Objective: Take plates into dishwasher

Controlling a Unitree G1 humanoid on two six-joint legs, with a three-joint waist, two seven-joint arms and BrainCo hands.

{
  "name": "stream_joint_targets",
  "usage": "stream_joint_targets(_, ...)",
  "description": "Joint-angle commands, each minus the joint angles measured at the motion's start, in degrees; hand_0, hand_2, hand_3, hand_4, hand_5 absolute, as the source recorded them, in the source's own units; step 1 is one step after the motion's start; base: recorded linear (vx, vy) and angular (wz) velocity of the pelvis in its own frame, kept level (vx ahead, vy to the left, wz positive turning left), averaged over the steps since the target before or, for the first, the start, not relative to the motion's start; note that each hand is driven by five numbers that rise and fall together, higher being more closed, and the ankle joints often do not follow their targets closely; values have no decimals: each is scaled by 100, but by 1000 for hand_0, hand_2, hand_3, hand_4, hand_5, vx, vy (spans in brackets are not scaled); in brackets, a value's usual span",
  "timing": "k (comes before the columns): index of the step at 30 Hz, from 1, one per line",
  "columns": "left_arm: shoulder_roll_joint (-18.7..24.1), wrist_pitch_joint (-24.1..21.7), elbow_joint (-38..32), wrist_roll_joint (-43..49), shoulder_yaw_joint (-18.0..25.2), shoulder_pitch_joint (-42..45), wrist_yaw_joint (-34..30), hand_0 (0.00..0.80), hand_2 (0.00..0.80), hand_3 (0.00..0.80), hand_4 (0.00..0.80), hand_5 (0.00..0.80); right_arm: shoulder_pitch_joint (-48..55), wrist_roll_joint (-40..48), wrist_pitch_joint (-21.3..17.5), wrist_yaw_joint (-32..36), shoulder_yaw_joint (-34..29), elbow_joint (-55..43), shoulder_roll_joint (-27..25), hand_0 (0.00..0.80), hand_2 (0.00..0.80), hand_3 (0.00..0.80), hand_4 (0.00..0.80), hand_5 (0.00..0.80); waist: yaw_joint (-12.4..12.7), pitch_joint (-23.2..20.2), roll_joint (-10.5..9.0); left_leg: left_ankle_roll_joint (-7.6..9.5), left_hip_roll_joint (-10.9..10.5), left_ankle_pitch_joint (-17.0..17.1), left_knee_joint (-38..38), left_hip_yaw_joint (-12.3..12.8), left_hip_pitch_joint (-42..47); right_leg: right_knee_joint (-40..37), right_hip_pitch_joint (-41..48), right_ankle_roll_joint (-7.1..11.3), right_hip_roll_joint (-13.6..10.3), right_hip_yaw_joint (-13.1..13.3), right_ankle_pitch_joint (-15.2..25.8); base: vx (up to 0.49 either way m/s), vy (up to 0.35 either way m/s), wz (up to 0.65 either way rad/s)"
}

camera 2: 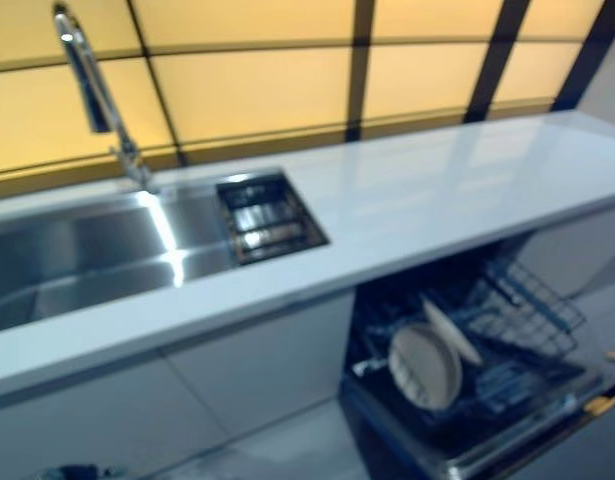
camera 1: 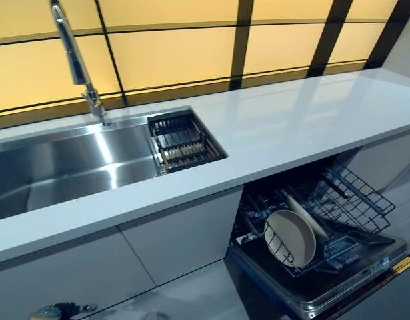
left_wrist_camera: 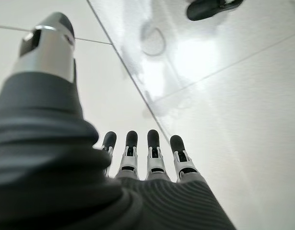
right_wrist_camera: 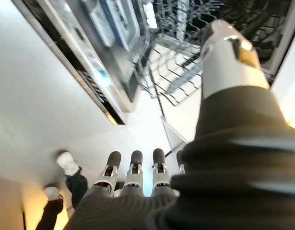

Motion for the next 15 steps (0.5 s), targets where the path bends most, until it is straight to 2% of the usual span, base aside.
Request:
stream_joint_targets(1,255,13,203,-159,-30,176,77,0,0,0,0,0,-223,275,-397,-90,178,244,-102,0,0,0,0,0,88,-215,-33,457,-429,-24,122,-263,-57,-24,-52,-74,358,96,227,-120,137,-14)
stream_joint_targets(5,365,-132,303,-164,-55,239,-102,0,0,0,0,0,-288,310,-379,-21,222,422,-66,0,0,0,0,0,86,-209,-16,543,-590,-14,22,-343,-5,-61,-222,35,314,191,434,-68,130,-8)
stream_joint_targets(8,422,-224,287,-112,-65,264,-255,0,0,0,0,0,-202,338,-314,12,139,553,-11,0,0,0,0,0,36,-190,-40,588,-671,-17,-73,-295,58,-129,-391,141,262,202,655,-56,152,-9)
stream_joint_targets(10,422,-256,234,-44,-81,262,-319,0,0,0,0,0,-46,414,-323,23,0,644,40,0,0,0,0,0,1,-172,-77,595,-679,-31,-130,-210,118,-229,-498,229,227,147,839,-39,116,-2)
stream_joint_targets(11,415,-276,192,16,-99,263,-334,0,0,0,0,0,71,466,-480,88,-94,699,99,0,0,0,0,0,-24,-147,-98,593,-678,-37,-170,-157,167,-297,-582,296,203,73,973,-45,71,1)
stream_joint_targets(15,430,-202,21,122,-136,237,-277,0,0,0,0,0,340,621,-464,106,-268,712,290,0,0,0,0,0,-28,-57,-113,641,-653,12,-213,-160,157,-88,-763,357,197,83,1042,-118,-16,-3)
